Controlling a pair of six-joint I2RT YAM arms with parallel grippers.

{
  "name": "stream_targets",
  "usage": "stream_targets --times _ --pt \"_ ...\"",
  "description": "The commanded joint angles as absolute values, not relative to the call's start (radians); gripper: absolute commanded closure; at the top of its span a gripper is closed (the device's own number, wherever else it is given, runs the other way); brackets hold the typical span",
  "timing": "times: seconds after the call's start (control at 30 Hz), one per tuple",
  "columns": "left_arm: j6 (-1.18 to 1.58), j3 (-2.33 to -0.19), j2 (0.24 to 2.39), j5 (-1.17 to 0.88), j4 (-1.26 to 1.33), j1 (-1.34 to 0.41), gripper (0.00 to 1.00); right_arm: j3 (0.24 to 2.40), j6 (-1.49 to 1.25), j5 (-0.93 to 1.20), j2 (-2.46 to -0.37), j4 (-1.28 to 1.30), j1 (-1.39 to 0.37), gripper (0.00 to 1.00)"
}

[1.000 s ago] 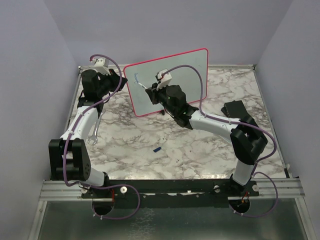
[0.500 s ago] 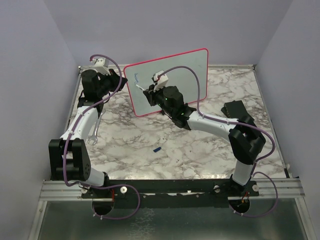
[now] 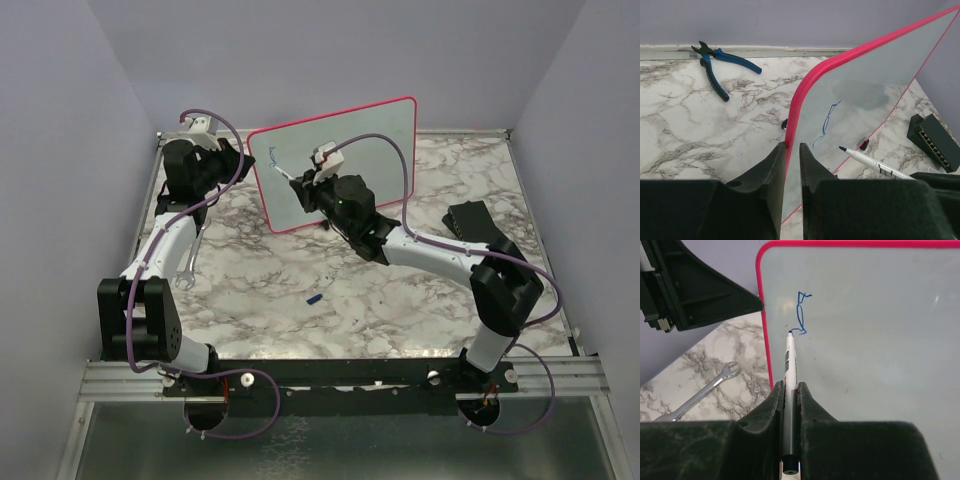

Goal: Write a sentence on the whiteboard

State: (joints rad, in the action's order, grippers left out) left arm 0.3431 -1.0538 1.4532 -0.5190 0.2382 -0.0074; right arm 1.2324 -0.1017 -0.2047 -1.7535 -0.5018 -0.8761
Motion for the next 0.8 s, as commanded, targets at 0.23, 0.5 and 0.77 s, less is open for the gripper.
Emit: stream_targets --times 0.23,0.5,0.77 --pt "0.335 -1.039 1.434 -0.535 0.251 -0.009 0.82 1.259 -0.051 -0.295 -1.738 -0.538 -0.881 0.99" --pt "0.333 -1.039 1.436 -0.536 0.249 -0.009 0.83 1.283 -0.050 -0.293 -1.763 -0.536 -0.872 0.99" --pt "0.332 -1.038 1.437 -0.537 0.249 -0.009 0.83 1.312 -0.049 -0.293 -1.796 -0.526 -0.868 0.99"
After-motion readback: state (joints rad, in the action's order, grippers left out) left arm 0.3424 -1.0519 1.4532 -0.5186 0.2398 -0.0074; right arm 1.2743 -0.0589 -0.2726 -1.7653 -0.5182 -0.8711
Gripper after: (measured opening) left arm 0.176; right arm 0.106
